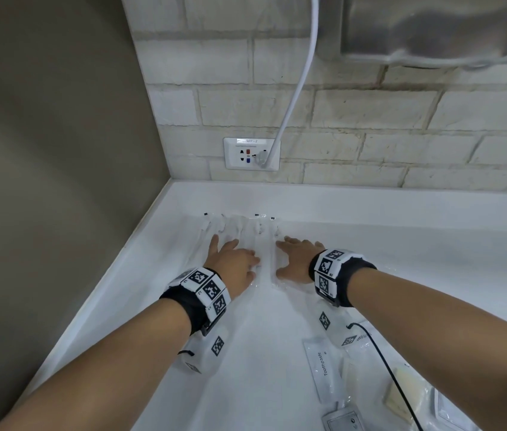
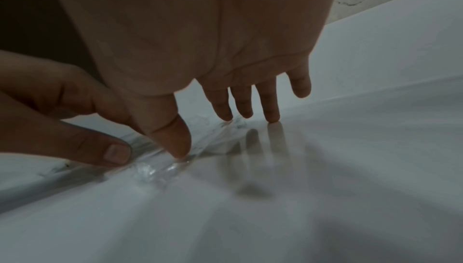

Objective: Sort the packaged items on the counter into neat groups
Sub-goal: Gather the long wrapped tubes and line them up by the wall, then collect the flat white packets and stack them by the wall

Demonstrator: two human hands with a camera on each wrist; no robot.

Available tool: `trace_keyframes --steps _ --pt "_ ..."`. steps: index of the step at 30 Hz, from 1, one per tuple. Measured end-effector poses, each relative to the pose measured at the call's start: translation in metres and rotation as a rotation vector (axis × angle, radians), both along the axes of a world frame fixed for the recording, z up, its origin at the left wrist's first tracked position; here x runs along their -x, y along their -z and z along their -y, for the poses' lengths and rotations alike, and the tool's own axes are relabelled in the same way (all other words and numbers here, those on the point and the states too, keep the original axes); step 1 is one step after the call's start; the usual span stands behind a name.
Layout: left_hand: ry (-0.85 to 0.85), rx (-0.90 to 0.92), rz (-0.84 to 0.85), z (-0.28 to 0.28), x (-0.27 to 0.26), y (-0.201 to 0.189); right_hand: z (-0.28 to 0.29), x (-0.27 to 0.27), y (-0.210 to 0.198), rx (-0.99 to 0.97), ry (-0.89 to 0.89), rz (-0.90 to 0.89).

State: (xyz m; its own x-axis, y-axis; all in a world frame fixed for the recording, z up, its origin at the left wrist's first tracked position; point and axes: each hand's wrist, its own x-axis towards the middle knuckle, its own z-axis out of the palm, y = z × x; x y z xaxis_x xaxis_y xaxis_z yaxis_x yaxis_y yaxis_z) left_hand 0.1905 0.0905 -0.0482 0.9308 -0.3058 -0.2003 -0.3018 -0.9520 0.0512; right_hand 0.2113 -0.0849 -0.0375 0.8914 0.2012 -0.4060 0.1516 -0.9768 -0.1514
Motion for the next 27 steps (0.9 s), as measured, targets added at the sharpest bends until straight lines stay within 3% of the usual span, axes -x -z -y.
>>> trace_keyframes --steps 9,15,19,23,27 --pt "-0.04 0.107 0.017 -0.002 0.006 -0.008 0.009 0.007 -0.005 -0.062 0.026 0.023" --pt "-0.012 0.307 0.099 0.004 0.039 -0.016 0.025 0.061 -0.042 -0.047 0.029 -0.001" --pt "0.075 0.443 -0.119 0.038 0.088 -0.003 0.041 0.135 -0.053 -0.044 -0.007 -0.095" --pt "0.16 0.225 -0.19 0.074 0.125 0.008 0.053 0.194 -0.046 0.041 -0.021 -0.27" --pt "0.118 0.126 -0.146 0.08 0.139 0.003 0.054 0.228 -0.031 -0.032 0.092 -0.198"
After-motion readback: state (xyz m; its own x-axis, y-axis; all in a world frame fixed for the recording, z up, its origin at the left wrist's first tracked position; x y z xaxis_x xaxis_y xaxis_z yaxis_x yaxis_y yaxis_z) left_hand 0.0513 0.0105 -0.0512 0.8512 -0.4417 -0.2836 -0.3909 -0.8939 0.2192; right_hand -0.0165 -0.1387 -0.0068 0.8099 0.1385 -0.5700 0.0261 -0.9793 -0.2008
